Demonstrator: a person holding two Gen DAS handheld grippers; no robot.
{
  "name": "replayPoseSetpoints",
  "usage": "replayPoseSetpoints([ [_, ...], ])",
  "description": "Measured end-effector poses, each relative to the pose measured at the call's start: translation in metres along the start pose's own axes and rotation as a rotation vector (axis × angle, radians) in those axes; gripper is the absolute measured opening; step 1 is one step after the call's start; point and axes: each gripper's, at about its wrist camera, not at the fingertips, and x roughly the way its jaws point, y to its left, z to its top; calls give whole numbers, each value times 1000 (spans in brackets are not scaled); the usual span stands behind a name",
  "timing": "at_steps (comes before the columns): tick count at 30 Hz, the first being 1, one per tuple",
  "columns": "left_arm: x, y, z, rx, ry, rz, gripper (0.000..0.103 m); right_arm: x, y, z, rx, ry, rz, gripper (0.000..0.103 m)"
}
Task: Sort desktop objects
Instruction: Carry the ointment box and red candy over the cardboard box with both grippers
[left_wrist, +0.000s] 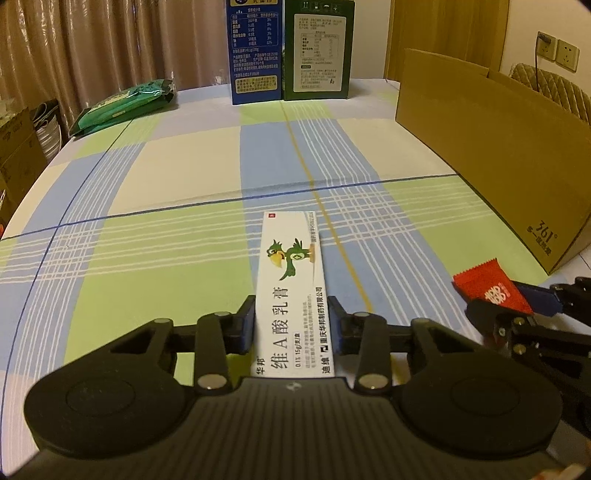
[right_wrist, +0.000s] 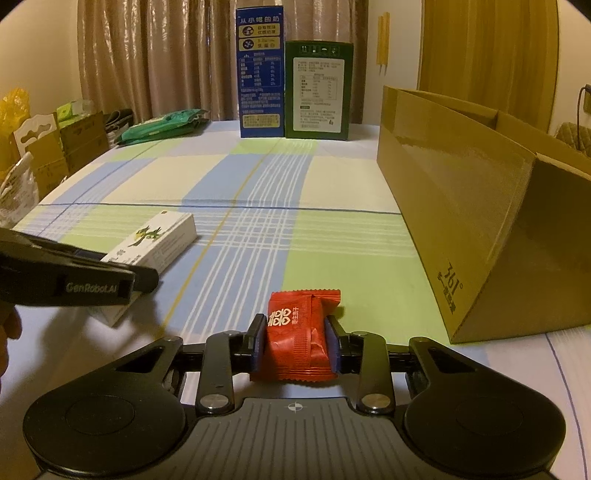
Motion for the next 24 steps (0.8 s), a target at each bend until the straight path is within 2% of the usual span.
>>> replayPoseSetpoints([
  [13,-17,-10,-8,-4,16,-40,33,-16,-4,2,0,8,-16,29],
  [24,-38,-22,-17,-28,-3,-78,33,-43,-6,7,-6,-13,-33,29],
])
